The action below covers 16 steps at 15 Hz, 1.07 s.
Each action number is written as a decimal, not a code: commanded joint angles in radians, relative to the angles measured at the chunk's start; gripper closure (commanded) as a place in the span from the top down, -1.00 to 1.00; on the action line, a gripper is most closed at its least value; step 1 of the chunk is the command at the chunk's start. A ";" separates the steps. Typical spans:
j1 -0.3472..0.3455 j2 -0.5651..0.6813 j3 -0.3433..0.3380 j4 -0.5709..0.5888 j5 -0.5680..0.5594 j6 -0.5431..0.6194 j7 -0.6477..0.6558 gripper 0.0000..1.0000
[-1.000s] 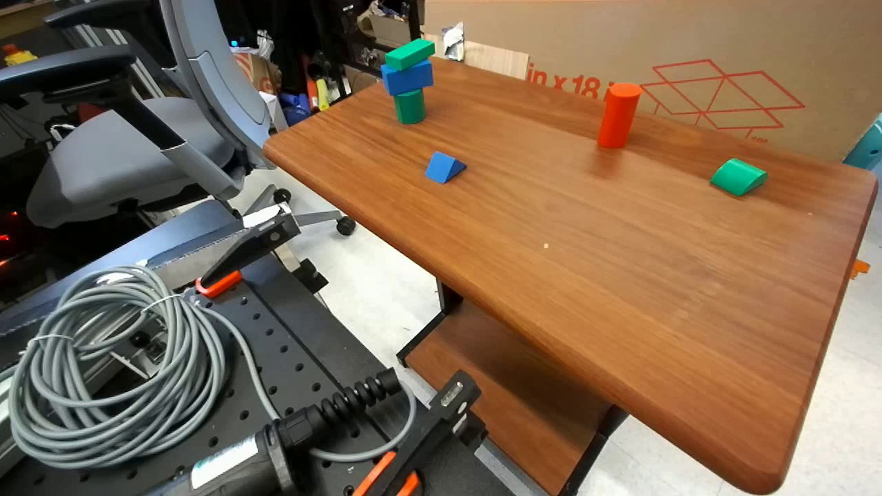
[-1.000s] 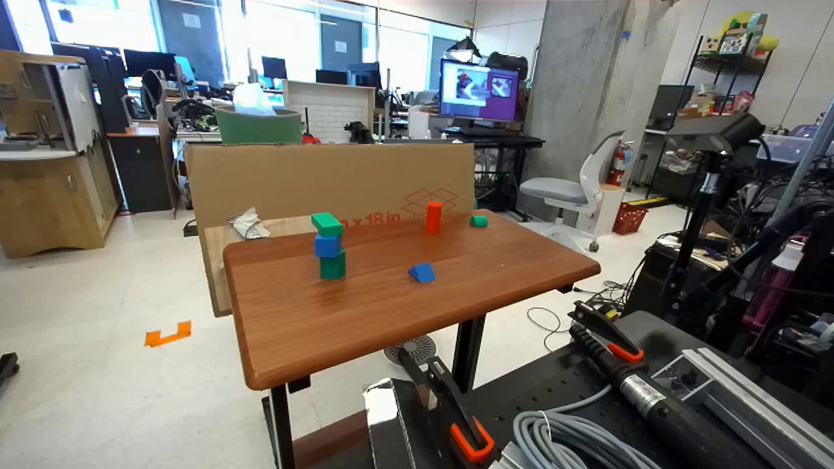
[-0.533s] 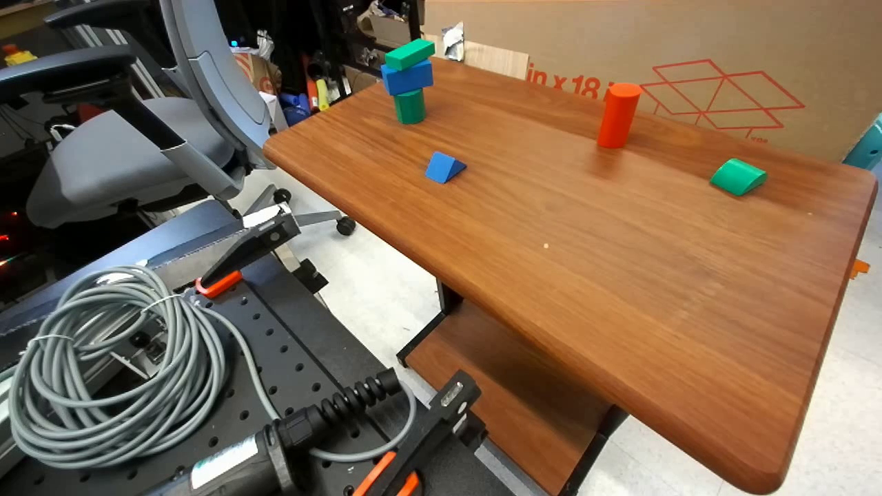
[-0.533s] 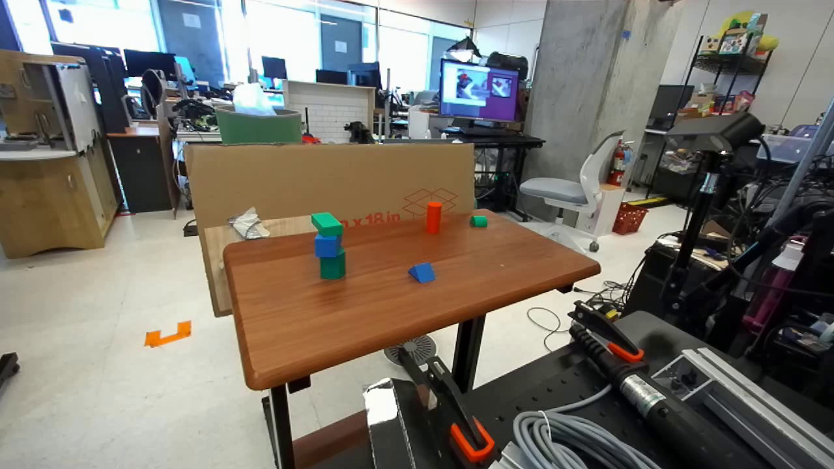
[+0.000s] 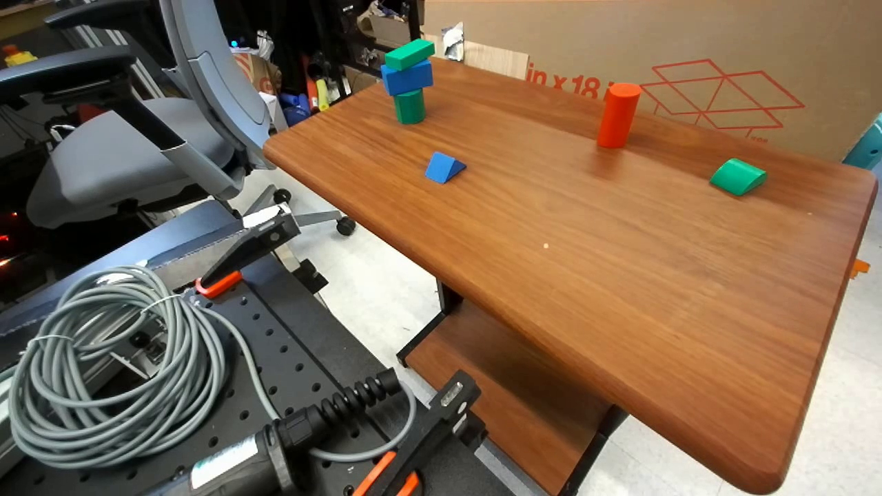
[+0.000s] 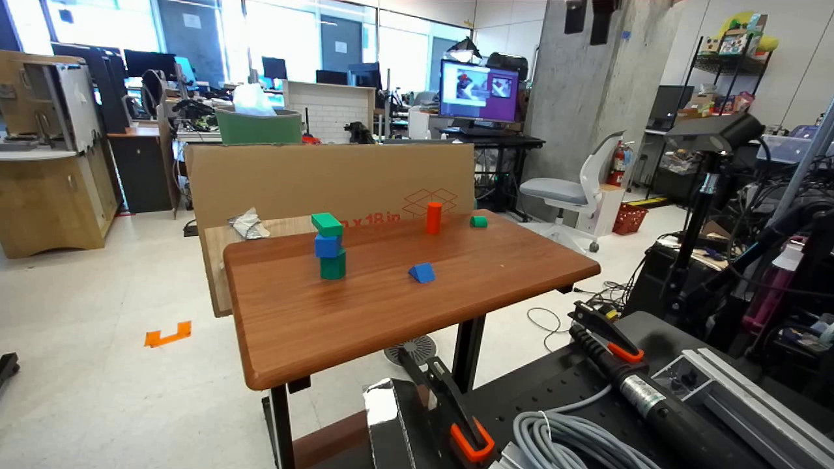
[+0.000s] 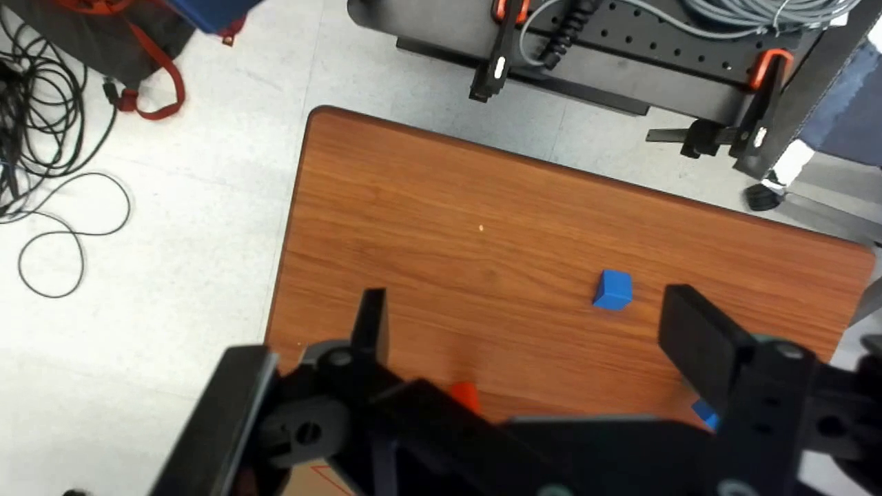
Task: Move the orange block forward
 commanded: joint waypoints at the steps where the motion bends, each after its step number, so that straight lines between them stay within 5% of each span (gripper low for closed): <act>1: 0.004 0.142 0.040 0.086 0.010 0.077 -0.005 1.00; 5: -0.009 0.292 0.080 0.172 0.021 0.202 -0.008 1.00; 16: -0.055 0.699 0.143 0.461 0.087 0.234 0.024 1.00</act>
